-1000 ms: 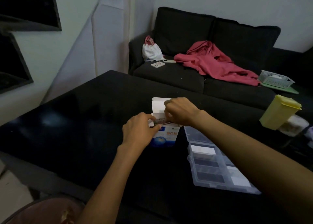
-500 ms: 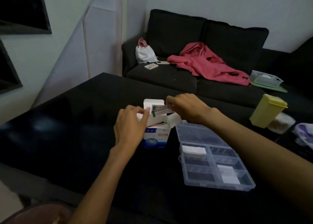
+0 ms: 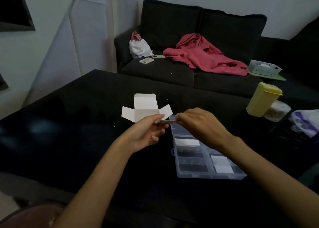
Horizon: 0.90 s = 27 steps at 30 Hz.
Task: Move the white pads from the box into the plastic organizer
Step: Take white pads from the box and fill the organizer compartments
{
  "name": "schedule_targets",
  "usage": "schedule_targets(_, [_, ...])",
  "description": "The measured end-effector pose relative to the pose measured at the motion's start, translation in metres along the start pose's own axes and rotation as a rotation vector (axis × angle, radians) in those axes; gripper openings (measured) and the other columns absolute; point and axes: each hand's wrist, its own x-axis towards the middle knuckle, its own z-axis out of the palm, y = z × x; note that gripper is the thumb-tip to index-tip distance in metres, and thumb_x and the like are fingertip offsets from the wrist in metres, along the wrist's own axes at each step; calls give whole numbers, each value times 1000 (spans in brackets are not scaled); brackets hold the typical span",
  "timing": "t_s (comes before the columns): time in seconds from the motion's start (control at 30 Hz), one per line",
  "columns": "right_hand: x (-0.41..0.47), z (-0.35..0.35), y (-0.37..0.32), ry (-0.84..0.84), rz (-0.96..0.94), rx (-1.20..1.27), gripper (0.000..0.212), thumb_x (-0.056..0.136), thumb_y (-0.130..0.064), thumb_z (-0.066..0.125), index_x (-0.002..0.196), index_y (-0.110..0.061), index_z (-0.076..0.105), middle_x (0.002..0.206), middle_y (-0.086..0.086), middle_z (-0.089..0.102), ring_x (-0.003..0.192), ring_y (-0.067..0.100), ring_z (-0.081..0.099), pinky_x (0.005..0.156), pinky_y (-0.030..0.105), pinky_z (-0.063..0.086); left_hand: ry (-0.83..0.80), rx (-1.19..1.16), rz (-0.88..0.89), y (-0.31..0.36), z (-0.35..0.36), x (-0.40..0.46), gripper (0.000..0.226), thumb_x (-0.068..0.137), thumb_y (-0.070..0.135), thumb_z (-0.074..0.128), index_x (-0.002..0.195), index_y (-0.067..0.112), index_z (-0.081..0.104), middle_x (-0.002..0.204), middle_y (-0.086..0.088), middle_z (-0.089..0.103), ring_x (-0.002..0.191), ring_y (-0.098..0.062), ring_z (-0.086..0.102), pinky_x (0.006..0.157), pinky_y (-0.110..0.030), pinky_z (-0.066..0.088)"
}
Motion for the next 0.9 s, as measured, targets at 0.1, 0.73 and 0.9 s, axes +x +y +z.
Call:
schedule_targets(0.1, [-16,7,2,-3,26,22,14,79,-18,65,93,-16,63,83,3,66,73,15,61,65,24,49,3,76,-40,-4,8,4,18,90,18,58,104,8,63,82,-3,63,63,-6,54,41,-10,35])
schedule_targets(0.73, [-74,34,13,-38,794,1039,20,88,-14,61,108,-18,63,100,-14,58,93,3,57,74,11,51,87,1068,578,-63,36,50,17,92,29,55,109,29,52,117,6,56,107,-8,54,82,-26,52])
schedule_targets(0.9, [-81,44,7,-150,688,774,18,84,-20,66,101,-22,65,101,-2,66,91,8,61,79,28,56,163,1326,595,-69,36,48,16,89,30,60,105,31,60,99,8,66,91,-4,60,83,-25,51])
